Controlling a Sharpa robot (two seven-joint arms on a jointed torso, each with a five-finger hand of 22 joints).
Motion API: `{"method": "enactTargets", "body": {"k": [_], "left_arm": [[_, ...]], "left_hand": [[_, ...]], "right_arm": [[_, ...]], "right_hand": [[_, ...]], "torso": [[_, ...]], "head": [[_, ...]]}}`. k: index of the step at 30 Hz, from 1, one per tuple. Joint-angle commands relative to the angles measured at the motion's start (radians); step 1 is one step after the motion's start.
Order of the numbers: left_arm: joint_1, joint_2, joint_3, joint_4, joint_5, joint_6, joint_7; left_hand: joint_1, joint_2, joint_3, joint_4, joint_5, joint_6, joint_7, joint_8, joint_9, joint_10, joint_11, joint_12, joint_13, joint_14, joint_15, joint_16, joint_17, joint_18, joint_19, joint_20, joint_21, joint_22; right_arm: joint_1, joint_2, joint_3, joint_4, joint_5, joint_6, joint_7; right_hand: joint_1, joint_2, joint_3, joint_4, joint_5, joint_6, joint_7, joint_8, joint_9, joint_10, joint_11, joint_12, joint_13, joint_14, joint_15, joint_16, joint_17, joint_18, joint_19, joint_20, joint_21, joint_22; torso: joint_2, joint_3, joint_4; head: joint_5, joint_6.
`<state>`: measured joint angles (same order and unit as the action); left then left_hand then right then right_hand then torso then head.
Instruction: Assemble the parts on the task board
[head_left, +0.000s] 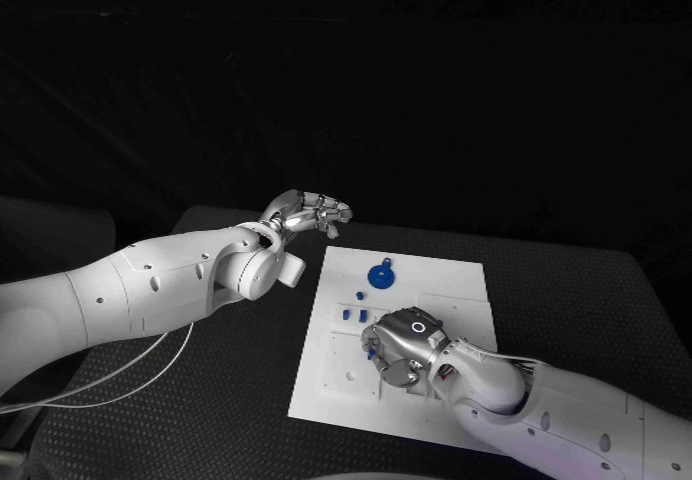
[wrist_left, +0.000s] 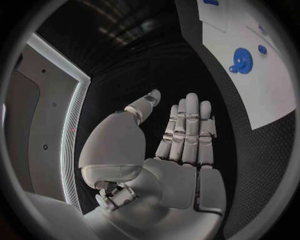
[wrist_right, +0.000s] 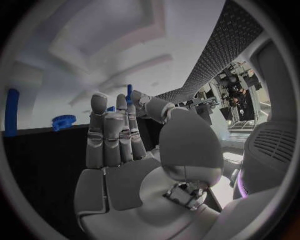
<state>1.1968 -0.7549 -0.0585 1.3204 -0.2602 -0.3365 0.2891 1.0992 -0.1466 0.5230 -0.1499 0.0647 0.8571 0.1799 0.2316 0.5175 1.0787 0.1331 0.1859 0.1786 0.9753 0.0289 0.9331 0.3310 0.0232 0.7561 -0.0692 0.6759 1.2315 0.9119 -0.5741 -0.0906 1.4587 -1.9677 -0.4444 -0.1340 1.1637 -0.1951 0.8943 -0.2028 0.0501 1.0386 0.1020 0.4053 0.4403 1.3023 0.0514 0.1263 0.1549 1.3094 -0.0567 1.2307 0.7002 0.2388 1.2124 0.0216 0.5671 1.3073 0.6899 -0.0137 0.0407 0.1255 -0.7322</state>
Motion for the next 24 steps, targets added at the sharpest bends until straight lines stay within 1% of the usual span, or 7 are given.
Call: {"method": "enactTargets", "body": {"k": [1,6,24], "left_arm": [[0.001,0.002,0.001,0.002,0.006,0.003,0.004],[0.001,0.002,0.001,0.001,0.006,0.003,0.003],[0.001,0.004,0.001,0.003,0.006,0.004,0.002]], "left_hand": [[-0.006,0.002,-0.006,0.002,-0.006,-0.006,0.000,-0.002,-0.001,-0.005,0.003,-0.003,-0.002,0.006,0.002,-0.005,0.002,0.019,0.008,0.001,-0.004,0.001],[-0.007,0.002,-0.006,0.003,-0.006,-0.007,0.000,-0.001,-0.001,-0.005,0.003,-0.003,-0.002,0.006,0.002,-0.006,0.002,0.019,0.008,0.001,-0.004,0.001],[-0.007,0.002,-0.006,0.003,-0.006,-0.007,0.001,-0.001,-0.002,-0.007,0.004,-0.003,-0.003,0.006,0.002,-0.007,0.003,0.019,0.008,0.001,-0.006,0.002]], "right_arm": [[-0.001,-0.001,0.000,0.003,-0.020,-0.009,-0.009],[-0.001,-0.004,0.000,0.004,-0.020,-0.009,-0.011],[-0.001,0.007,0.000,-0.007,-0.021,0.025,-0.014]], "right_hand": [[0.006,-0.005,0.007,0.002,-0.002,0.006,-0.001,0.005,0.000,0.007,0.001,-0.005,0.001,-0.001,-0.003,0.007,-0.002,0.023,0.003,-0.007,0.006,0.025],[0.006,-0.005,0.008,0.002,-0.002,0.006,-0.001,0.005,0.001,0.008,0.001,-0.005,0.001,-0.001,-0.004,0.007,-0.002,0.023,0.003,-0.007,0.007,0.025],[0.007,-0.007,0.011,0.004,-0.002,0.006,-0.001,0.005,0.003,0.008,0.001,-0.006,0.002,-0.001,-0.003,0.008,-0.003,0.023,0.002,-0.007,0.010,0.024]], "torso": [[0.000,-0.0002,0.0001],[0.000,-0.0004,0.0003],[0.000,-0.0016,0.0002]], "head": [[0.000,0.000],[0.000,0.000],[0.000,-0.003]]}}
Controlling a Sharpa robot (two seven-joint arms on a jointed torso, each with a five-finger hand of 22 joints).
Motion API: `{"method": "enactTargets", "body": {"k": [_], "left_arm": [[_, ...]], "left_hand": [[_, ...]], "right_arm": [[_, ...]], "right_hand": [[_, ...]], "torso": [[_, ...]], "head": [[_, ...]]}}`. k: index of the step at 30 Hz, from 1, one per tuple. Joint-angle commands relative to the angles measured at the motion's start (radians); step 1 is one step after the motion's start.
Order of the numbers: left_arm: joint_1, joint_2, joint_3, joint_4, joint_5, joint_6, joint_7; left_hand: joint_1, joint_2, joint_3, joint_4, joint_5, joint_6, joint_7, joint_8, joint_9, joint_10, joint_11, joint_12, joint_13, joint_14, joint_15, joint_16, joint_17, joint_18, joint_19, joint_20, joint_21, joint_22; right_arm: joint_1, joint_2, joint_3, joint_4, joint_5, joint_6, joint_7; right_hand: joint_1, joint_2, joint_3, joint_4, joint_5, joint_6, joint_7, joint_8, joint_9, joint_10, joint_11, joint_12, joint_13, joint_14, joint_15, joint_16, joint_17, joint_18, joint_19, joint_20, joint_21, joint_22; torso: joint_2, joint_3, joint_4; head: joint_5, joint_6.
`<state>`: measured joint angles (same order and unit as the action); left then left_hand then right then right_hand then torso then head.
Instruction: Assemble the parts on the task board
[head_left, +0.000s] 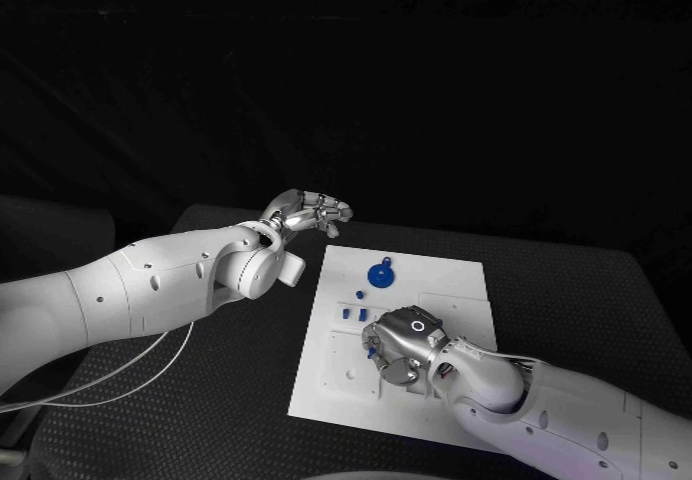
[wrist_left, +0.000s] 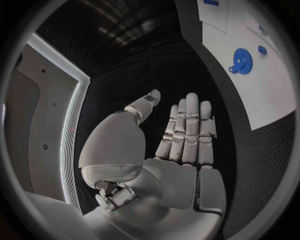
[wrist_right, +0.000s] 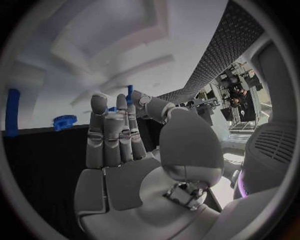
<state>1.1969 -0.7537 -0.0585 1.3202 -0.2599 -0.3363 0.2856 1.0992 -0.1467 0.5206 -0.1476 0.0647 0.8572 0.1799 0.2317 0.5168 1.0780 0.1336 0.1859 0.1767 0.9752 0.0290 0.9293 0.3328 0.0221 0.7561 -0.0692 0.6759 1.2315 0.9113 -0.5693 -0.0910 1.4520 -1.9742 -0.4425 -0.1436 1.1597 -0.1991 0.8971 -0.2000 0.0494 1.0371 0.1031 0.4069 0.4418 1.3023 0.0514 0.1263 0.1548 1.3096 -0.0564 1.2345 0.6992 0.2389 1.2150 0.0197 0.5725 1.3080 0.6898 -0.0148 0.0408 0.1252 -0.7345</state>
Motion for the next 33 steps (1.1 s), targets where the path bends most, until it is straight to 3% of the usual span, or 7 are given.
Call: {"method": "enactTargets", "body": {"k": [1,12,29,33], "left_arm": [[0.001,0.002,0.001,0.003,0.005,0.004,0.005],[0.002,0.001,0.001,0.005,0.005,0.005,0.004],[0.002,0.005,0.001,0.001,0.006,0.007,0.001],[0.002,0.003,0.001,0.000,0.006,0.007,0.001]], "left_hand": [[-0.007,0.002,-0.004,0.001,-0.006,-0.007,0.001,-0.001,-0.001,-0.006,0.003,-0.003,-0.002,0.006,0.002,-0.004,0.001,0.020,0.008,0.001,-0.006,0.002],[-0.007,0.002,-0.004,0.001,-0.006,-0.008,0.001,-0.001,-0.001,-0.006,0.003,-0.003,-0.002,0.006,0.002,-0.004,0.002,0.020,0.008,0.002,-0.007,0.002],[-0.007,0.002,-0.004,0.001,-0.006,-0.008,0.001,-0.001,-0.002,-0.007,0.003,-0.003,-0.003,0.006,0.003,-0.005,0.003,0.020,0.009,0.002,-0.008,0.002],[-0.007,0.001,-0.004,0.002,-0.006,-0.009,0.001,-0.001,-0.002,-0.007,0.004,-0.003,-0.004,0.006,0.003,-0.006,0.003,0.020,0.009,0.002,-0.009,0.002]], "right_arm": [[-0.001,0.002,0.000,0.000,-0.014,0.029,-0.004],[0.000,0.006,-0.001,-0.002,-0.013,0.091,0.005],[0.000,0.020,-0.009,-0.017,-0.005,0.088,-0.002],[0.000,0.017,-0.009,-0.018,0.020,0.057,0.002]], "right_hand": [[0.010,-0.003,0.008,0.001,-0.001,0.007,-0.002,0.003,0.001,0.008,0.001,-0.006,0.002,-0.001,-0.004,0.005,-0.002,0.023,-0.001,-0.005,0.004,0.024],[0.009,-0.003,0.008,0.002,-0.001,0.007,-0.001,0.003,0.002,0.007,0.001,-0.007,0.002,-0.002,-0.003,0.005,-0.002,0.023,-0.002,-0.005,0.005,0.024],[0.003,-0.004,0.006,0.004,-0.001,0.001,0.001,0.000,0.004,0.003,0.004,-0.012,0.001,-0.004,-0.001,0.004,-0.005,0.023,-0.009,-0.003,0.007,0.023],[-0.017,-0.050,0.003,0.017,0.007,-0.033,0.017,-0.025,-0.005,-0.033,0.021,-0.035,-0.007,-0.005,0.015,-0.004,-0.016,0.023,-0.018,0.004,0.006,0.021]], "torso": [[0.000,-0.0006,0.0003],[0.000,-0.0006,0.0006],[0.000,-0.0006,0.0001],[0.000,-0.0002,-0.0001]], "head": [[0.001,-0.001],[0.002,-0.006],[0.001,-0.010],[0.001,-0.011]]}}
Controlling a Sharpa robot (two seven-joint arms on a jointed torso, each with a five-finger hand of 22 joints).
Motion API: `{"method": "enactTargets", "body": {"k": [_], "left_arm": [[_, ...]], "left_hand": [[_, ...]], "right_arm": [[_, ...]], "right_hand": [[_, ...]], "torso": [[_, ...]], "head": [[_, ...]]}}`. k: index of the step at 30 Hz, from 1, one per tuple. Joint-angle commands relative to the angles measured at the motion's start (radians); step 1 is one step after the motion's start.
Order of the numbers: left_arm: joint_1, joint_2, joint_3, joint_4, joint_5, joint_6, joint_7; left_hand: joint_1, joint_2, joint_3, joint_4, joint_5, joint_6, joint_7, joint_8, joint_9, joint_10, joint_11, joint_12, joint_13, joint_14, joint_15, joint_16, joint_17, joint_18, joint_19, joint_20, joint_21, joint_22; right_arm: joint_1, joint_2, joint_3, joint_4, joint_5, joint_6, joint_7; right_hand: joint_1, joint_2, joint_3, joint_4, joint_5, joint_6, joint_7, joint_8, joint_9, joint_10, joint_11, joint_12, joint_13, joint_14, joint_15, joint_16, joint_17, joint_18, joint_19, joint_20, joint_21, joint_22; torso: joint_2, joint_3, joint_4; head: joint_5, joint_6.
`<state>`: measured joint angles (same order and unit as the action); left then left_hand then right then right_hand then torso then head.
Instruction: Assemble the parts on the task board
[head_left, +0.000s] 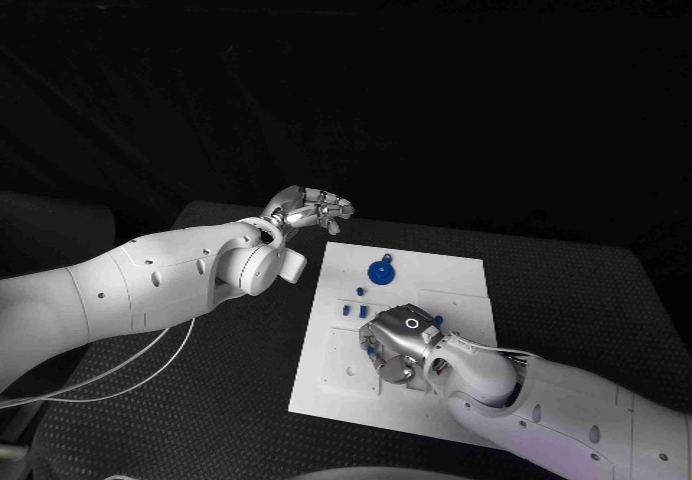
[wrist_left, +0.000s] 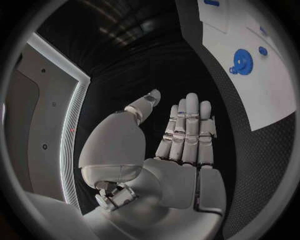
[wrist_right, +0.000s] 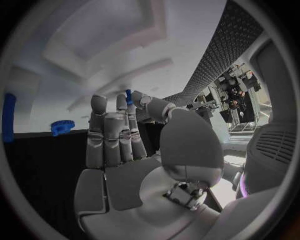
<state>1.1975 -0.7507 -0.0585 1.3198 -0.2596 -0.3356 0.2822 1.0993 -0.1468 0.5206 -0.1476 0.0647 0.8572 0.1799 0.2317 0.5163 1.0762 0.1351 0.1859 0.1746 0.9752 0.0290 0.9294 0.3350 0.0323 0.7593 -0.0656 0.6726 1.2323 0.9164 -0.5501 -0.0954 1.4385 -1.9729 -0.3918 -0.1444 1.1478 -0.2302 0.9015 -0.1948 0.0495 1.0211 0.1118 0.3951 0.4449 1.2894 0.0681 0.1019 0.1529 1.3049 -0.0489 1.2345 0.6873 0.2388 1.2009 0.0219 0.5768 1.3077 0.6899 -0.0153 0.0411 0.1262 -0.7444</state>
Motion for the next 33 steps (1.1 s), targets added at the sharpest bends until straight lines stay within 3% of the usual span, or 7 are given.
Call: {"method": "enactTargets", "body": {"k": [1,4,15,19,23,26,33], "left_arm": [[0.001,0.000,0.001,0.001,0.005,0.006,0.004],[0.001,-0.001,0.001,0.001,0.005,0.006,0.004],[0.001,-0.004,0.001,-0.002,0.005,0.004,0.004],[0.001,-0.004,0.000,-0.003,0.006,0.004,0.004],[0.001,-0.003,0.000,-0.007,0.008,0.006,0.005],[0.001,-0.003,0.000,-0.008,0.008,0.007,0.005],[0.001,-0.003,0.000,-0.012,0.008,0.009,0.006]], "left_hand": [[-0.008,0.001,-0.004,0.002,-0.006,-0.009,0.001,-0.001,-0.001,-0.005,0.002,-0.003,-0.001,0.006,0.003,-0.006,0.001,0.010,0.005,-0.002,-0.005,0.002],[-0.008,0.001,-0.005,0.002,-0.006,-0.010,0.001,-0.001,-0.001,-0.006,0.002,-0.003,-0.002,0.006,0.003,-0.006,0.002,0.010,0.006,-0.002,-0.006,0.002],[-0.009,0.000,-0.005,0.003,-0.006,-0.020,0.005,-0.006,-0.004,-0.007,0.003,-0.003,-0.004,0.006,0.003,-0.008,0.004,0.010,0.007,-0.001,-0.008,0.003],[-0.009,0.000,-0.005,0.003,-0.006,-0.020,0.005,-0.006,-0.004,-0.007,0.003,-0.003,-0.004,0.006,0.003,-0.008,0.004,0.011,0.007,-0.001,-0.008,0.003],[-0.008,0.000,-0.005,0.003,-0.006,-0.020,0.005,-0.006,-0.004,-0.007,0.003,-0.003,-0.004,0.007,0.003,-0.008,0.005,0.011,0.007,-0.001,-0.008,0.003],[-0.008,0.000,-0.005,0.003,-0.006,-0.021,0.005,-0.006,-0.004,-0.007,0.003,-0.003,-0.004,0.007,0.003,-0.008,0.005,0.011,0.007,-0.001,-0.008,0.003],[-0.008,0.001,-0.005,0.004,-0.006,-0.019,0.005,-0.004,-0.004,-0.007,0.003,-0.002,-0.005,0.007,0.003,-0.009,0.006,0.011,0.007,-0.001,-0.009,0.004]], "right_arm": [[-0.005,-0.006,-0.005,-0.004,0.031,-0.006,0.007],[-0.005,-0.013,-0.005,0.001,0.050,-0.035,0.009],[0.000,-0.067,-0.001,0.052,0.090,-0.123,0.017],[0.021,-0.093,0.013,0.085,0.100,-0.139,0.017],[0.046,-0.131,0.047,0.121,0.125,-0.129,0.024],[0.061,-0.166,0.078,0.141,0.160,-0.072,0.027],[0.134,-0.242,0.087,0.131,0.292,0.133,0.030]], "right_hand": [[-0.010,-0.030,-0.005,0.015,0.007,-0.021,0.010,-0.016,-0.009,-0.025,0.006,-0.014,-0.007,0.000,0.010,-0.003,-0.005,0.023,-0.004,0.002,0.002,0.022],[-0.038,-0.065,-0.046,0.013,0.009,-0.071,0.031,-0.046,-0.021,-0.080,0.023,-0.040,-0.023,0.001,0.028,-0.002,-0.008,0.023,-0.006,0.003,0.005,0.022],[-0.082,-0.071,-0.187,-0.068,0.013,-0.169,0.074,-0.095,-0.045,-0.226,0.070,-0.038,-0.076,-0.020,0.072,0.012,-0.006,0.023,-0.019,0.006,-0.007,0.014],[-0.074,-0.071,-0.180,-0.063,0.010,-0.163,0.072,-0.089,-0.043,-0.220,0.069,-0.032,-0.077,-0.020,0.071,0.014,-0.007,0.023,-0.015,0.005,-0.009,0.012],[-0.056,-0.070,-0.151,-0.042,0.005,-0.150,0.066,-0.079,-0.039,-0.202,0.063,-0.022,-0.076,-0.018,0.065,0.019,-0.007,0.023,-0.005,0.003,-0.010,0.010],[-0.048,-0.070,-0.139,-0.028,0.005,-0.132,0.058,-0.067,-0.035,-0.174,0.054,-0.009,-0.073,-0.015,0.057,0.024,-0.007,0.023,0.000,0.002,-0.009,0.012],[-0.055,-0.069,-0.159,-0.027,0.018,-0.136,0.059,-0.069,-0.038,-0.159,0.047,-0.005,-0.072,-0.015,0.052,0.026,-0.010,0.023,-0.002,0.001,-0.008,0.018]], "torso": [[-0.001,0.0008,-0.0008],[-0.001,0.0013,-0.0011],[0.000,0.0021,-0.0014],[0.000,0.0025,-0.0011],[-0.001,0.0030,-0.0009],[0.000,0.0034,-0.0011],[-0.001,0.0030,-0.0037]], "head": [[0.000,0.000],[0.000,0.000],[-0.004,0.004],[-0.010,0.009],[-0.018,0.017],[-0.027,0.024],[-0.049,0.037]]}}
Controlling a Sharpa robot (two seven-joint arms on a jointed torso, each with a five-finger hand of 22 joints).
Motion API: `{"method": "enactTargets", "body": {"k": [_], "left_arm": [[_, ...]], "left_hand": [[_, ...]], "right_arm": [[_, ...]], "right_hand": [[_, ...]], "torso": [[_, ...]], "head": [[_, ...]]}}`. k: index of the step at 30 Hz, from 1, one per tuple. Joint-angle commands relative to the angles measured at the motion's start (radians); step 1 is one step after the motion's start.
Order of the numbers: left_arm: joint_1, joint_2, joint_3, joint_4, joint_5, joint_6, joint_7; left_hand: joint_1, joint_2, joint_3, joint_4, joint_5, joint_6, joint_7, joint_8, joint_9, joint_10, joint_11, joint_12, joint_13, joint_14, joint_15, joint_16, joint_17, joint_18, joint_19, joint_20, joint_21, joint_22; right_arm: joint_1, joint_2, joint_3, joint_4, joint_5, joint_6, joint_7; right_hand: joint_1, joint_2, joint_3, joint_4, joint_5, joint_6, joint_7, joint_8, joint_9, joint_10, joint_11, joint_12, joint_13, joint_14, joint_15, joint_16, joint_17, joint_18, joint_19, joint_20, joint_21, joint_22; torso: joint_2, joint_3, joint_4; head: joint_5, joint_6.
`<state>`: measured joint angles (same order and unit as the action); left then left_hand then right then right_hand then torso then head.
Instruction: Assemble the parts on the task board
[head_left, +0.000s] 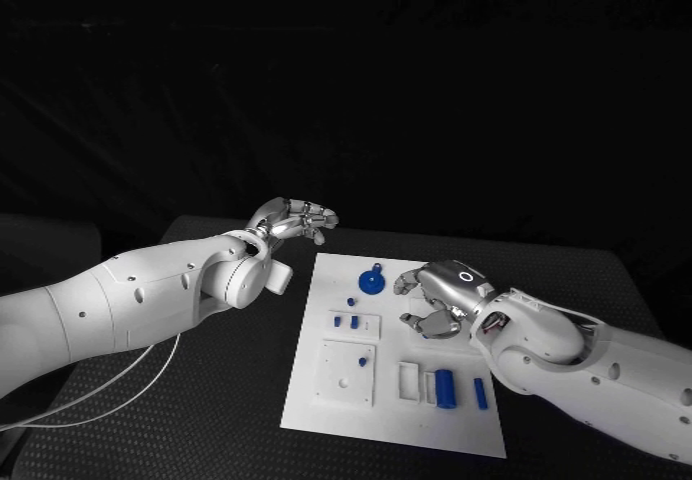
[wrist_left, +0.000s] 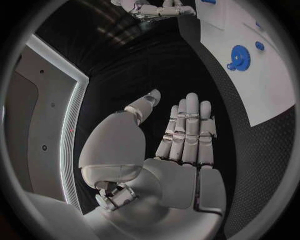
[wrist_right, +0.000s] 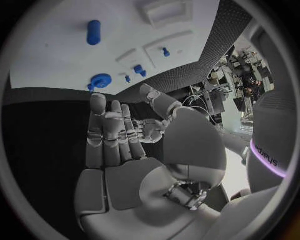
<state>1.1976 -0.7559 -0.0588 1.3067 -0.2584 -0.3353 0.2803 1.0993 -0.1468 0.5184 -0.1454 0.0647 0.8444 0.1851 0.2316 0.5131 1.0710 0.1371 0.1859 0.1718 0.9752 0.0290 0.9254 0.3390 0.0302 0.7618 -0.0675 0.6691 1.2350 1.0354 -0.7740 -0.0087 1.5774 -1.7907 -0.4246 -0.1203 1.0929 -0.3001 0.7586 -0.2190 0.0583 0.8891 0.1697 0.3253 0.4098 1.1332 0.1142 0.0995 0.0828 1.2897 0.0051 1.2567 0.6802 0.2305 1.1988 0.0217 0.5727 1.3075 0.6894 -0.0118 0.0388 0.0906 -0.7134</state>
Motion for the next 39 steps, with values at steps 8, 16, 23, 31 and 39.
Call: {"method": "enactTargets", "body": {"k": [8,16,23,31,39], "left_arm": [[0.001,0.003,0.000,-0.001,0.007,0.009,0.008],[0.001,0.003,0.000,-0.001,0.007,0.011,0.008],[0.001,0.001,0.000,-0.002,0.007,0.011,0.008],[0.001,0.002,0.000,-0.003,0.007,0.012,0.008],[0.001,0.004,0.000,-0.007,0.007,0.013,0.008]], "left_hand": [[-0.008,0.001,-0.003,0.002,-0.006,-0.005,-0.001,-0.004,-0.001,-0.001,0.001,-0.001,-0.002,0.007,0.003,-0.005,0.002,0.013,0.005,0.001,-0.005,0.001],[-0.008,0.001,-0.003,0.002,-0.006,-0.005,-0.001,-0.004,-0.001,-0.001,0.000,-0.001,-0.002,0.007,0.003,-0.005,0.002,0.013,0.005,0.001,-0.006,0.002],[-0.008,0.001,-0.003,0.002,-0.006,-0.005,-0.001,-0.003,-0.001,-0.001,0.001,-0.001,-0.002,0.007,0.003,-0.005,0.003,0.013,0.005,0.001,-0.006,0.002],[-0.008,0.001,-0.003,0.002,-0.006,-0.005,-0.001,-0.003,-0.001,-0.001,0.001,-0.001,-0.003,0.007,0.003,-0.006,0.003,0.013,0.005,0.001,-0.006,0.002],[-0.008,0.002,-0.003,0.002,-0.006,-0.006,-0.001,-0.003,-0.001,-0.001,0.001,-0.001,-0.003,0.007,0.003,-0.006,0.003,0.013,0.005,0.001,-0.007,0.002]], "right_arm": [[0.029,-0.046,0.000,-0.054,0.114,0.260,-0.003],[0.019,-0.031,-0.011,-0.079,0.047,0.279,-0.004],[0.000,-0.023,-0.016,-0.087,0.019,0.262,0.002],[-0.011,-0.010,-0.018,-0.092,-0.008,0.234,0.005],[-0.018,-0.003,-0.020,-0.094,-0.037,0.224,0.003]], "right_hand": [[-0.081,0.000,-0.151,-0.034,-0.008,-0.079,0.010,-0.035,-0.019,-0.095,0.031,-0.036,-0.018,-0.019,0.026,-0.001,-0.009,0.031,-0.029,0.012,-0.012,0.020],[-0.087,0.001,-0.186,-0.043,-0.008,-0.094,-0.031,-0.035,-0.018,-0.116,0.032,-0.031,-0.015,-0.036,0.027,-0.005,-0.013,0.031,-0.045,0.016,-0.022,0.017],[-0.051,0.006,-0.173,-0.024,-0.009,-0.078,-0.033,-0.016,-0.008,-0.081,0.021,-0.013,-0.008,-0.035,0.016,0.001,-0.015,0.031,-0.038,0.015,-0.024,0.016],[0.039,0.027,-0.073,0.019,-0.010,-0.022,-0.006,0.022,0.009,0.008,-0.005,0.028,0.007,-0.015,-0.009,0.003,-0.023,0.031,-0.018,0.007,-0.017,0.019],[0.067,0.082,-0.012,0.046,-0.010,0.043,-0.025,0.055,0.020,0.084,-0.032,0.061,0.023,-0.006,-0.035,0.003,-0.026,0.031,-0.013,0.005,-0.009,0.022]], "torso": [[0.000,0.0004,-0.0012],[0.001,0.0000,-0.0003],[0.000,-0.0023,0.0007],[0.000,-0.0030,0.0018],[0.000,-0.0032,0.0011]], "head": [[-0.037,0.016],[-0.037,0.014],[-0.036,0.010],[-0.036,0.009],[-0.035,0.006]]}}
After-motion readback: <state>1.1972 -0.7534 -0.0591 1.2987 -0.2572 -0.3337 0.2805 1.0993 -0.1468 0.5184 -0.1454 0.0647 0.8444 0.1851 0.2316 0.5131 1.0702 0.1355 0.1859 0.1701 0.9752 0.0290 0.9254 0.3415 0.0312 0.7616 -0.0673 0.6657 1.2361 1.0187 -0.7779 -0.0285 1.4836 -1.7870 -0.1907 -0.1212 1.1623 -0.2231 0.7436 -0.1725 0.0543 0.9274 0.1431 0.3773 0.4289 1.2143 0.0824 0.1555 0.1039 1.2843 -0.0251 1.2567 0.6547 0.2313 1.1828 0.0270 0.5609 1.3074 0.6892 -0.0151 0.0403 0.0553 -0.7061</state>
